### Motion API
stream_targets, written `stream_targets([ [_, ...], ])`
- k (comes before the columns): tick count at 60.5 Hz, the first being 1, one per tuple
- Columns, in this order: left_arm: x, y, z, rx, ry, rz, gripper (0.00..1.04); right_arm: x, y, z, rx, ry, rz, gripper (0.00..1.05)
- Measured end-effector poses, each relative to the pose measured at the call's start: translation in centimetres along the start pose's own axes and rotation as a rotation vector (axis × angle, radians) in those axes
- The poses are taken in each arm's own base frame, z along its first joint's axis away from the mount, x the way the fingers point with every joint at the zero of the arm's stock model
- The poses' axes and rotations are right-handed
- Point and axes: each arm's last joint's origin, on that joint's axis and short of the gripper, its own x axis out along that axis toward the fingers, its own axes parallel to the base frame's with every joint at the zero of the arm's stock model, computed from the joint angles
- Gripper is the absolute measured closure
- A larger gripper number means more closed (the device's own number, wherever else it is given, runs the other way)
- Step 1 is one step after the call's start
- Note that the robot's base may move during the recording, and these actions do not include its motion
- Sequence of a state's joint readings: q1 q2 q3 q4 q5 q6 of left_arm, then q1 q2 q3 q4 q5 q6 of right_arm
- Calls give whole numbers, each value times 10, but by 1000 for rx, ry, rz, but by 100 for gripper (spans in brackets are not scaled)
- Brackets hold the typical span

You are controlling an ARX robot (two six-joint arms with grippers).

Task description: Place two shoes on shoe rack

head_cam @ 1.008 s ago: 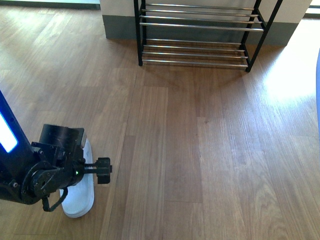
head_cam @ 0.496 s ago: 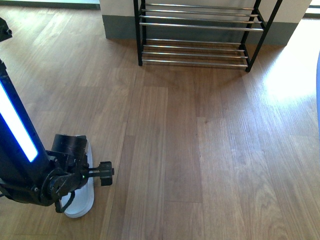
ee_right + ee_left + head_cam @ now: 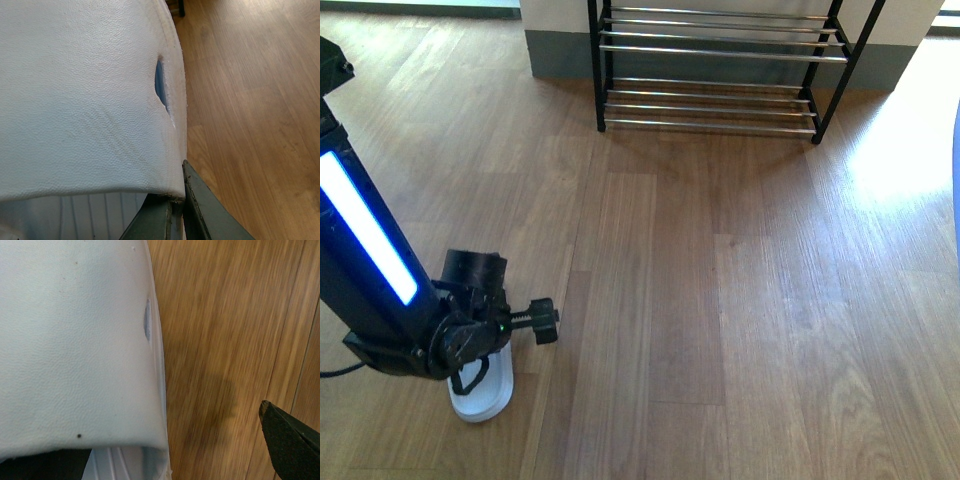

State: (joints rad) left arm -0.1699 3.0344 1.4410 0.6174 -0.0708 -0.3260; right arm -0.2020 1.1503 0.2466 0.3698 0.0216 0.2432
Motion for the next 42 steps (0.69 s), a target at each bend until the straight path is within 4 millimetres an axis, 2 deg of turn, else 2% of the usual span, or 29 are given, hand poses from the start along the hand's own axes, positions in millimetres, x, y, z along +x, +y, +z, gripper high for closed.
stream_targets([
  [13, 27, 4, 37, -25, -83, -16, 9, 0, 0, 0, 0, 0, 0, 103],
  [42, 54, 11, 60, -44, -165, -32, 9, 0, 0, 0, 0, 0, 0, 103],
])
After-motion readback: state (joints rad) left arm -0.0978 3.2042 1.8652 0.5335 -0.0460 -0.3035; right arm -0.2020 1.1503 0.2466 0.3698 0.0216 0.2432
